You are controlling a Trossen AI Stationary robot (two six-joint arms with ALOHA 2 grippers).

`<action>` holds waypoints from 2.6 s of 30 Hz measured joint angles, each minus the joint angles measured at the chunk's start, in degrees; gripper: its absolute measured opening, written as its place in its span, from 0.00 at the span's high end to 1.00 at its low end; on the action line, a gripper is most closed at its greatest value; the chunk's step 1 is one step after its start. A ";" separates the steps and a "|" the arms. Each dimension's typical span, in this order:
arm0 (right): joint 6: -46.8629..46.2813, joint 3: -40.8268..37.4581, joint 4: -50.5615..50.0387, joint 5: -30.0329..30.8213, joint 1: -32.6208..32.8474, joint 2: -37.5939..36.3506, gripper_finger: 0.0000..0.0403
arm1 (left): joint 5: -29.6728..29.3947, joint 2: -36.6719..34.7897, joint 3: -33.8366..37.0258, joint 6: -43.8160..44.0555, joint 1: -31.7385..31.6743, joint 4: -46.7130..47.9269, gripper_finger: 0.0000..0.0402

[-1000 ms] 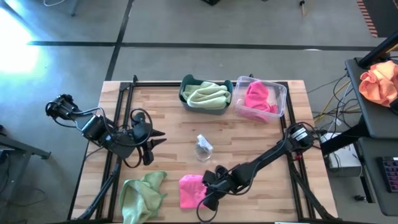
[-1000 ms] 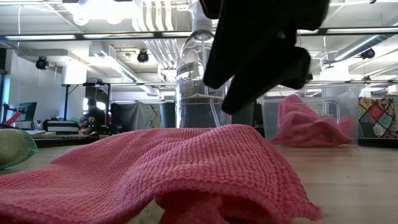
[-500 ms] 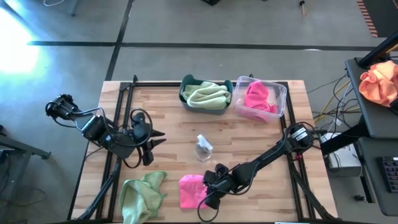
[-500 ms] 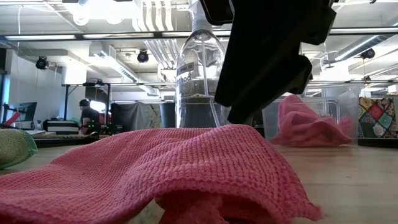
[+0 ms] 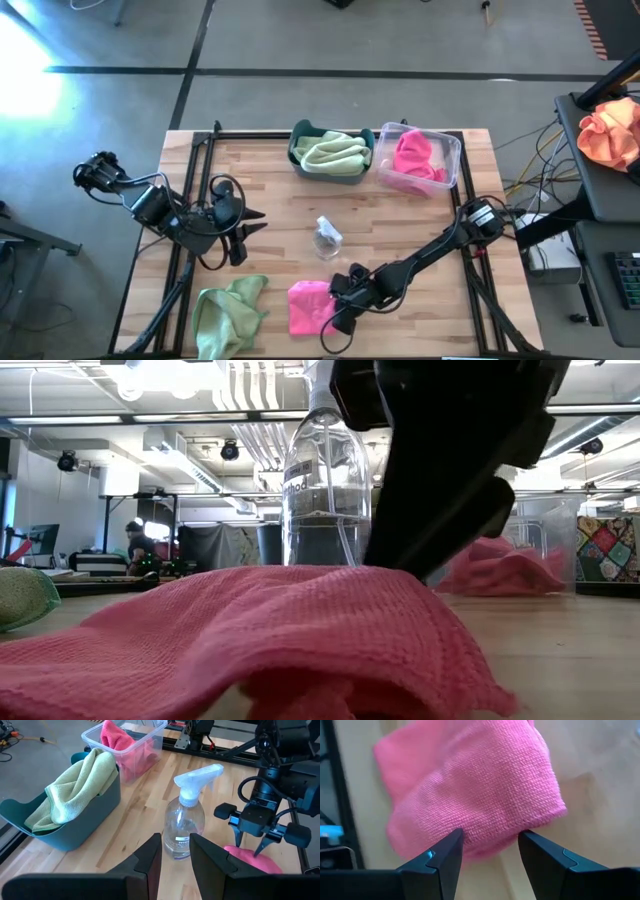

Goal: Sort microfiber towel by color & place in baskets
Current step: Put the right pink microfiber cloth into the transparent bin, then put the pink microfiber cloth into the transparent bin

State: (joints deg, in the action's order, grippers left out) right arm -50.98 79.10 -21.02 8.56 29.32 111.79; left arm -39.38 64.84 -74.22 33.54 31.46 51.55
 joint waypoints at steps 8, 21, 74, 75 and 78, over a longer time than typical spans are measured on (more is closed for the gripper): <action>-0.64 -0.51 4.09 -0.06 -0.09 1.06 0.54 | 0.01 0.00 0.00 -0.01 0.00 -0.01 0.79; -3.03 4.70 11.49 -7.16 -0.53 10.55 0.54 | 1.53 0.26 0.00 0.01 0.29 0.59 0.79; 8.00 7.60 -1.60 13.00 -8.07 -12.45 0.97 | 1.34 0.31 0.00 -0.52 0.31 4.62 0.79; 8.54 7.60 -1.44 14.78 -8.29 -13.51 0.97 | 1.31 0.31 0.00 -0.80 0.31 4.71 0.79; 10.51 7.60 -1.44 18.18 -8.59 -16.17 0.97 | 1.22 0.31 0.00 -1.55 0.31 4.87 0.79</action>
State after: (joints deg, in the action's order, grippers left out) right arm -40.47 86.70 -22.46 26.74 20.73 95.61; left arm -38.15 65.14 -74.22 31.99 31.77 56.42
